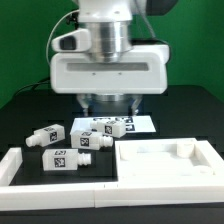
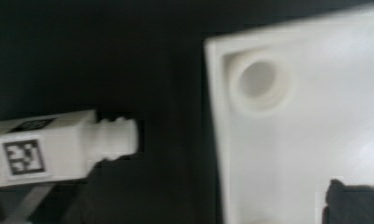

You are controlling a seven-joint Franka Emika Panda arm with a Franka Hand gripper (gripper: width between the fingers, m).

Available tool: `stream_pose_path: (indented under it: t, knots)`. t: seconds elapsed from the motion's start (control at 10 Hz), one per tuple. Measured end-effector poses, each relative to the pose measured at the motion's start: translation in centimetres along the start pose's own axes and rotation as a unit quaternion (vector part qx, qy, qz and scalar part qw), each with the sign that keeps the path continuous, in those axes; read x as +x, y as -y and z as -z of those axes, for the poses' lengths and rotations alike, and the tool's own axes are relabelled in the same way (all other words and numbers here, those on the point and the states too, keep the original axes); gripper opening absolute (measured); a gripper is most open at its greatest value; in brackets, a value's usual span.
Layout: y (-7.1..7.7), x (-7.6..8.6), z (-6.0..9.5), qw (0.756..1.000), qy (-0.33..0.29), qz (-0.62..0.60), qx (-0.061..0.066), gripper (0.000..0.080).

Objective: Assemble one leg

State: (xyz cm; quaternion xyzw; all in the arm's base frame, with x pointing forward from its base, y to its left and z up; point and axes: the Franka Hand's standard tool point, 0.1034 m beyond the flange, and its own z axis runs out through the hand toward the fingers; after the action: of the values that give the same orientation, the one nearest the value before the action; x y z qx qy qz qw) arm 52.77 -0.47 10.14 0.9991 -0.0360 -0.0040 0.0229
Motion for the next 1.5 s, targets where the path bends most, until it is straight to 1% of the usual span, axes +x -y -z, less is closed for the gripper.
stream_pose_path:
  t: [0.1, 0.2, 0.3, 0.4, 0.5, 0.6, 0.7, 0.8, 1.0, 1.1, 1.2, 1.3, 1.4, 1.5]
  knots:
    - [0.7, 0.1, 0.3, 1.0, -0.011, -0.016, 0.005, 0.0649]
    - [0.4, 0.1, 0.1, 0.999, -0.01, 0.039, 0.003, 0.0649]
    - [0.4, 0.0, 0.1, 0.998, -0.01, 0.058, 0.003, 0.0649]
    - [0.8, -0.1, 0.1, 0.993, -0.017, 0.116, -0.007, 0.0649]
    - [2.3, -1.6, 0.2, 0.982, -0.026, 0.188, -0.02, 0.0649]
    - [3.1, -3.4, 0.5, 0.972, -0.022, 0.232, -0.022, 0.0649]
    - [3.1, -4.2, 0.6, 0.957, -0.023, 0.288, -0.024, 0.0649]
    - [3.0, -4.0, 0.5, 0.951, -0.023, 0.308, -0.025, 0.0649]
    - [3.1, -4.0, 0.5, 0.951, -0.022, 0.309, -0.025, 0.0649]
    - [3.1, -4.1, 0.3, 0.942, -0.026, 0.332, -0.029, 0.0649]
    - [2.8, -5.8, -0.6, 0.926, -0.032, 0.374, -0.034, 0.0649]
    - [2.2, -7.8, -1.3, 0.911, -0.002, 0.411, -0.042, 0.0649]
    - [1.7, -8.6, -1.5, 0.914, 0.026, 0.403, -0.044, 0.0649]
    - [2.2, -8.6, -1.5, 0.916, 0.051, 0.394, -0.049, 0.0649]
